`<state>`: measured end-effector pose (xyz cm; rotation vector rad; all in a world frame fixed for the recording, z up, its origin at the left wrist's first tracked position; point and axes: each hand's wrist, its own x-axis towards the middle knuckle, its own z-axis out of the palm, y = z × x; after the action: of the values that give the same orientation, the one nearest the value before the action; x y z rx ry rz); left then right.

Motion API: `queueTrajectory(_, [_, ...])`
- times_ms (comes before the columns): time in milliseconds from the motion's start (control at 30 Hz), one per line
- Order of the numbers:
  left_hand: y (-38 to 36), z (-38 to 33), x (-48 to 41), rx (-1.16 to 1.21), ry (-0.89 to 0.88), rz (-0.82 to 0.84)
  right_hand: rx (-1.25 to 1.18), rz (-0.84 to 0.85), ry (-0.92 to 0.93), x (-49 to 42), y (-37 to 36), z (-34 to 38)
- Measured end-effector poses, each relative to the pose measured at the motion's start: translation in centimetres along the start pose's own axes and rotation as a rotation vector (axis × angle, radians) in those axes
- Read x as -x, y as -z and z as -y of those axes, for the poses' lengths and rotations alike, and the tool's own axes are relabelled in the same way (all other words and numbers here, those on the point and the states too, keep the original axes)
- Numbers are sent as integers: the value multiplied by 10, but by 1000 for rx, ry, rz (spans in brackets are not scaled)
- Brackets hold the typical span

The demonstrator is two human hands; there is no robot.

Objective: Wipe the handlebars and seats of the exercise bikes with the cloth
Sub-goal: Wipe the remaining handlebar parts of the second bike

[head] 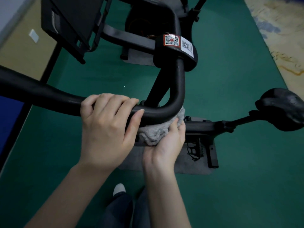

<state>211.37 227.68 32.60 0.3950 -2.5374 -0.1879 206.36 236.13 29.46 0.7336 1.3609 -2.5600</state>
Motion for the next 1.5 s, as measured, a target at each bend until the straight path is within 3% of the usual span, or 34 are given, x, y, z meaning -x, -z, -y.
queueTrajectory(33, [0, -1, 0, -2, 12, -5, -108, 25, -34, -8, -2, 6])
queueTrajectory(100, [-1, -5, -1, -16, 39, -22, -29, 47, 136, -19, -5, 24])
queueTrajectory(200, [-4, -13, -4, -26, 67, -41, 400, 94, 572, -24, -2, 34])
queueTrajectory(267, [-7, -19, -6, -32, 81, -51, 630, 225, 828, -22, 8, 35])
queueTrajectory(333, [-9, -22, -7, -44, 96, -58, 781, 362, 963, -34, 16, 45])
queueTrajectory(467, [-11, -25, -7, -61, 128, -69, 871, 450, 860, -63, 3, 71])
queueTrajectory(667, [-13, -31, -6, -54, 174, -101, 1019, 712, 977, -65, 6, 84])
queueTrajectory(800, [-14, -31, -6, -54, 188, -110, 1092, 736, 910, -72, -7, 97])
queueTrajectory(1000, [-14, -32, -7, -59, 205, -105, 1380, 1091, 1012, -58, -12, 109])
queueTrajectory(1167, [-16, -31, -6, -59, 207, -117, 1443, 970, 911, -58, -21, 120])
queueTrajectory(1400, [-12, -30, -5, -21, 209, -84, 1769, 1206, 881, -67, -53, 127])
queueTrajectory(1500, [-11, -29, -4, -14, 196, -77, 1611, 1126, 955, -79, -52, 129])
